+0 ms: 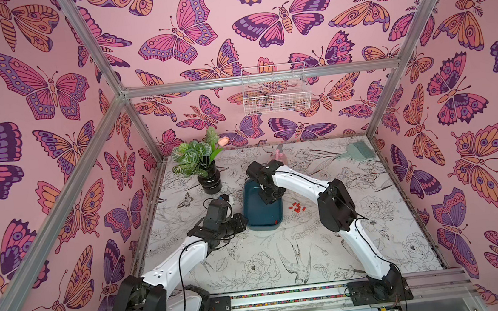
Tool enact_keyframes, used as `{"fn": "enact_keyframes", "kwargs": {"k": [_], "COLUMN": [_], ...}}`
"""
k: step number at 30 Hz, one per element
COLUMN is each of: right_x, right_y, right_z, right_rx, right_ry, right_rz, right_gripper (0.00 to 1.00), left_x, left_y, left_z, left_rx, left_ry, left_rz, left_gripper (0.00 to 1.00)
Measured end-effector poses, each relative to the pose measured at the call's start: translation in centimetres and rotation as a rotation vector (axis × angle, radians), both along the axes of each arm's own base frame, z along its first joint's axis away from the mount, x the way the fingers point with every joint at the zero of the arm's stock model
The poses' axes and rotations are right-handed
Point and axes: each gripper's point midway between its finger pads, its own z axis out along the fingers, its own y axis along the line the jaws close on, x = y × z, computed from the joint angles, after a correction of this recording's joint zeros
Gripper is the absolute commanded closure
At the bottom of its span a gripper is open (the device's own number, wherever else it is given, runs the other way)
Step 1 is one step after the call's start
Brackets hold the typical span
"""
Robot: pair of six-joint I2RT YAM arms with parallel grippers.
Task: Take the screw protection sleeves out of the storage box
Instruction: Pick up the screw protection sleeve from the storage box.
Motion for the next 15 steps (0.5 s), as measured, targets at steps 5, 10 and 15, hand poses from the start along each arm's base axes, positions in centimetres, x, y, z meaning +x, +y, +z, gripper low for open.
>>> {"fn": "enact_keyframes", "kwargs": {"k": [5, 10, 15], "right_x": [0.40, 0.68, 0.91], "right_y": [0.17, 0.14, -0.03], "right_z": [-0.55, -0.72, -0.66], "right_rx": [-0.013, -0.023, -0.036], "right_ry": [-0.003, -0.012, -0.025], "right_rz": [0.002, 0.001, 0.008], "right_gripper": [0.68, 0.69, 0.69], "left_x": [0.01, 0.01, 0.01], "left_y": [0.00, 0.00, 0.00], "left_z": [0.01, 0.01, 0.01], "left_rx": [0.000, 0.000, 0.000], "left_ry": [0.000, 0.000, 0.000], "left_rz": [0.000, 0.000, 0.000], "left_gripper": [0.72, 0.72, 0.72]}}
